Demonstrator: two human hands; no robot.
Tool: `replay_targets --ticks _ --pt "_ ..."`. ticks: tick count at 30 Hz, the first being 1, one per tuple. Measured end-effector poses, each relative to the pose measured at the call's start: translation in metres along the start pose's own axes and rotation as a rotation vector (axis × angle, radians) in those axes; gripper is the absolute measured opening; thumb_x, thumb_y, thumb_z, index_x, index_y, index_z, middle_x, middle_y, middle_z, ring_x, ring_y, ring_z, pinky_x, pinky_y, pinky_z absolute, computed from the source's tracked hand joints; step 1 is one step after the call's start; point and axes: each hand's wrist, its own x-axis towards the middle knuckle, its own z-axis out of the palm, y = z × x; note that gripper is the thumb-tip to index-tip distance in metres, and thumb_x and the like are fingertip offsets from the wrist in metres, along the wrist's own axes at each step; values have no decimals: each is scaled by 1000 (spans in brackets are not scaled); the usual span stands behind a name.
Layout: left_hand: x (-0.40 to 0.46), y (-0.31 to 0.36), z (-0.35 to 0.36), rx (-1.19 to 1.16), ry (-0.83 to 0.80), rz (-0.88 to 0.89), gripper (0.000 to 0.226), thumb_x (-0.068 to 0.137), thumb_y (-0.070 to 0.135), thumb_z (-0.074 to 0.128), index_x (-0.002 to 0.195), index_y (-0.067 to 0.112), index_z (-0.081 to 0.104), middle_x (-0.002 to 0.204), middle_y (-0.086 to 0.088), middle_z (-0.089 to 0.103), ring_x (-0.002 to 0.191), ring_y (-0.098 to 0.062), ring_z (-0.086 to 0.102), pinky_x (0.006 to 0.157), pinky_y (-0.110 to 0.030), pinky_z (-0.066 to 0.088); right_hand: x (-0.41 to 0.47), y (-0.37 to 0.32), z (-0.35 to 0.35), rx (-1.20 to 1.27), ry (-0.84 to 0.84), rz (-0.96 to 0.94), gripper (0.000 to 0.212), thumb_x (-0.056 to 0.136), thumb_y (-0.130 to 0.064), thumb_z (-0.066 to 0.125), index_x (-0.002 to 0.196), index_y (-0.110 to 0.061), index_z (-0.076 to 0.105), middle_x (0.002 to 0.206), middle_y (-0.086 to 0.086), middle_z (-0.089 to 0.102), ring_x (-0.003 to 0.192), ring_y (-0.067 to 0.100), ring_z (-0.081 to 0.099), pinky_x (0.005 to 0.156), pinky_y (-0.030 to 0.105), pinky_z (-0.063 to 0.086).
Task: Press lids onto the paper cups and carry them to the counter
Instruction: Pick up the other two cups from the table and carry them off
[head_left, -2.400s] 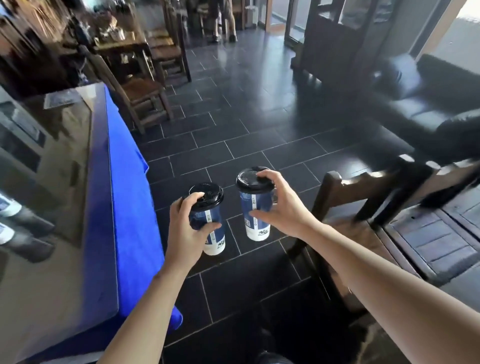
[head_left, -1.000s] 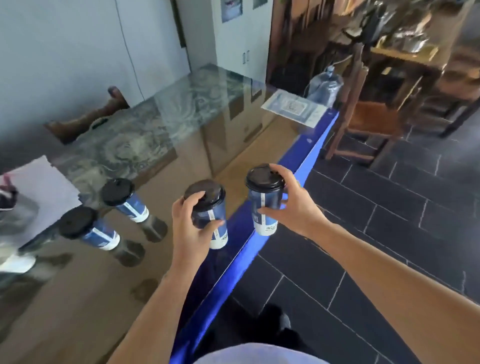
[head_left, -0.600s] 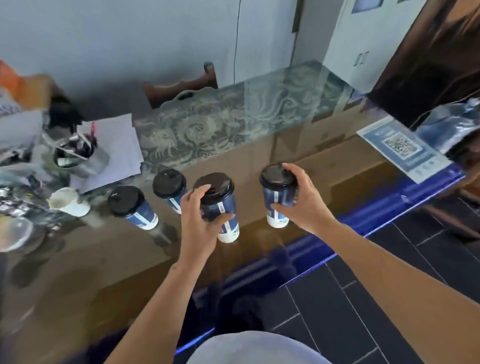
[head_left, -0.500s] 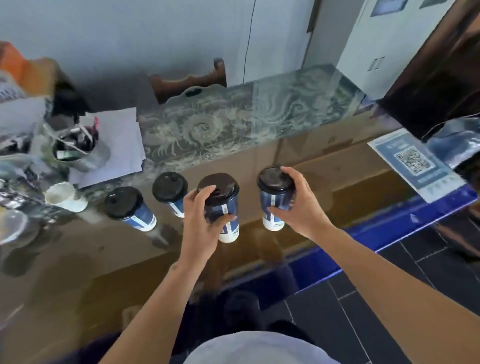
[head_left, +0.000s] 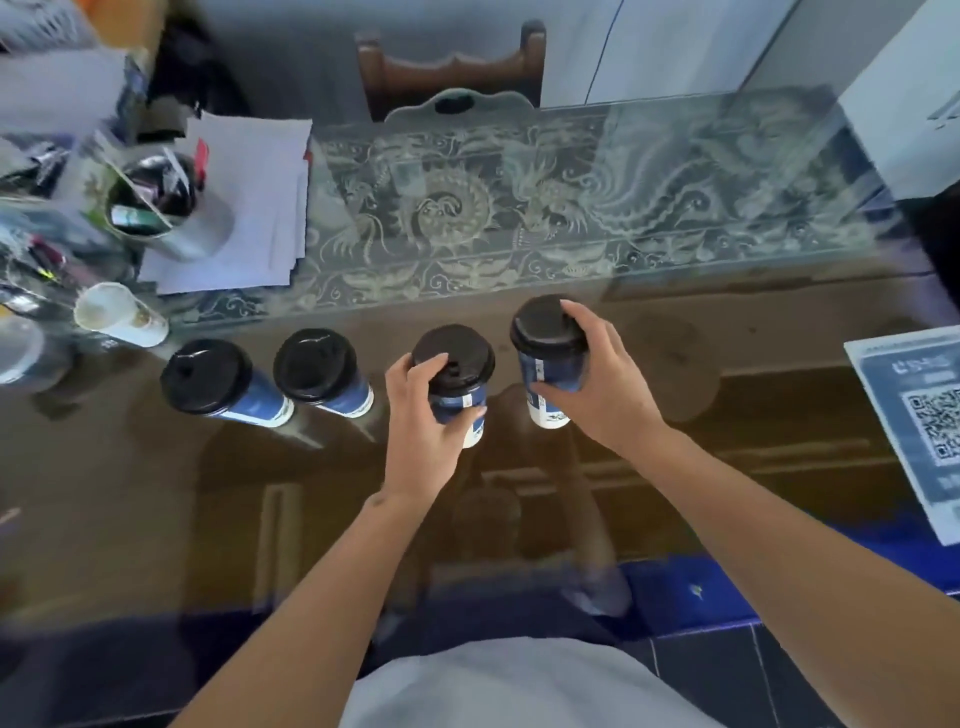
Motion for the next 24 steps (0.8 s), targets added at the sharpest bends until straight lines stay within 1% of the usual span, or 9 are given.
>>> replay_targets --ticks 2,6,9,10,12,14,15,20,24 --pt "9 -2 7 20 27 -18 82 75 6 91 135 30 41 145 -20 40 133 -22 47 109 -41 50 14 7 0 -27 0 -25 93 75 -29 89 150 -29 34 147 -2 45 127 22 54 98 40 54" --pt "27 -10 18 65 70 -51 82 75 7 92 136 27 41 145 -19 40 134 -27 49 108 -44 52 39 23 3 -5 -18 -62 94 74 -26 90 150 -27 34 148 1 44 128 24 53 98 47 55" --pt "40 -17 23 61 83 -45 81 75 7 92 136 26 43 144 -18 39 134 -31 51 109 -47 52 54 33 8 52 -50 -79 97 75 -20 90 152 -24 32 148 3 41 132 20 47 105 38 50" --pt "43 -20 25 60 84 -46 80 75 7 92 135 26 43 145 -18 38 134 -30 50 110 -44 51 57 36 10 66 -51 -83 97 75 -20 90 153 -22 32 148 4 41 133 18 46 106 32 48" --pt "48 -23 28 76 82 -19 77 78 8 90 135 27 43 146 -21 37 135 -29 48 112 -27 48 62 42 15 91 -44 -87 97 75 -19 89 153 -18 32 147 6 41 134 16 44 108 22 42" --pt "49 -27 32 98 79 59 70 81 12 86 135 24 42 145 -28 37 136 -31 45 110 -11 41 63 45 19 115 -31 -73 95 76 -18 88 153 -15 34 147 7 41 135 16 43 109 22 41" --pt "50 -29 33 105 75 96 67 83 14 84 134 22 42 144 -31 37 136 -33 44 110 -8 38 63 46 20 123 -24 -62 94 76 -19 88 152 -15 34 146 7 41 135 15 43 110 25 43" --pt "48 -39 38 137 96 143 74 79 3 89 135 17 42 145 -16 30 137 -34 39 115 -7 30 61 52 26 116 -20 -40 92 78 -25 88 152 -21 34 148 4 40 135 15 43 104 40 52" --pt "48 -39 36 159 64 133 73 81 3 87 135 19 41 144 -38 35 137 -33 38 115 -5 29 57 54 26 76 -19 -34 90 79 -29 88 151 -23 34 151 2 42 135 14 43 106 35 49"
